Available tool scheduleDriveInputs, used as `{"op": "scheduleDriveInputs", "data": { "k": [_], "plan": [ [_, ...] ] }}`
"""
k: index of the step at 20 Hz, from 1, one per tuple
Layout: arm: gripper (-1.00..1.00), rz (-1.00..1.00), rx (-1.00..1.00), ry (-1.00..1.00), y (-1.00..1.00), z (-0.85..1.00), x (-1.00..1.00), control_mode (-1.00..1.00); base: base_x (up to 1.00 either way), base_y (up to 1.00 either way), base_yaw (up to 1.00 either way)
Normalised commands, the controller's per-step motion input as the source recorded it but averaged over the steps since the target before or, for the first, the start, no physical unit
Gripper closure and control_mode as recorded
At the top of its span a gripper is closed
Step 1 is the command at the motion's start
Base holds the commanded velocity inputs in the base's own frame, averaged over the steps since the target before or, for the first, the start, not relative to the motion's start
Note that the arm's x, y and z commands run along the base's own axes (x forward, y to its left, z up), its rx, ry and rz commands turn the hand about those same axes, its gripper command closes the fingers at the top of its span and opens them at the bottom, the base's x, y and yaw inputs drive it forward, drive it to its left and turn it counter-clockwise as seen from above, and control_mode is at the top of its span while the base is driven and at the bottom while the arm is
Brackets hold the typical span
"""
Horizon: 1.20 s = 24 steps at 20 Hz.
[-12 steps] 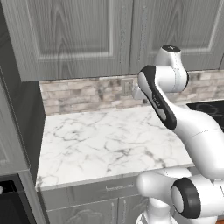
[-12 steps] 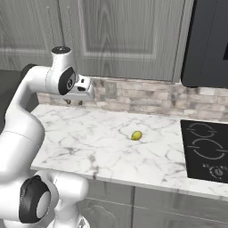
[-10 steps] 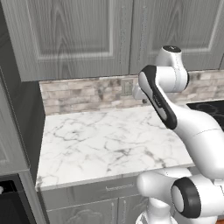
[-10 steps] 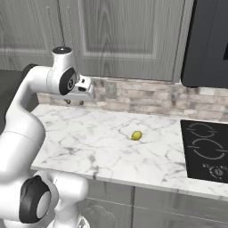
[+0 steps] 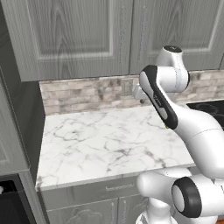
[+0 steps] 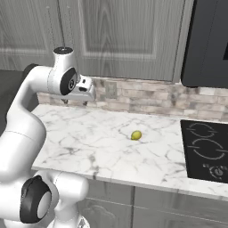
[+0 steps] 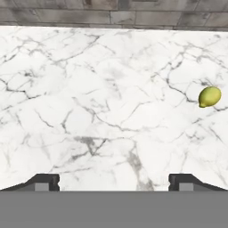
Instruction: Pick the sponge and sponge from the cabinet and place them on the counter.
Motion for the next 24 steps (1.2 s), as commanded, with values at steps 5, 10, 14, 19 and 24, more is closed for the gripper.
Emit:
{"op": "scheduleDriveInputs", "data": {
  "k": [5, 10, 14, 19, 24],
  "plan": [
    [-1.0, 0.0, 0.0, 0.0, 0.0, 0.0, 0.0, -1.0, 0.0, 0.0, 0.0],
    [-1.0, 0.01, 0.0, -0.12, 0.0, 0.1, -0.11, -1.0, 0.0, 0.0, 0.0],
    [-1.0, 0.0, 0.0, -0.27, 0.0, 0.33, -0.18, -1.0, 0.0, 0.0, 0.0],
    [-1.0, 0.0, 0.0, -0.34, 0.05, 0.35, -0.28, -1.0, 0.0, 0.0, 0.0],
    [-1.0, 0.0, 0.04, -0.34, 0.06, 0.16, -0.45, -1.0, 0.0, 0.0, 0.0]
  ]
}}
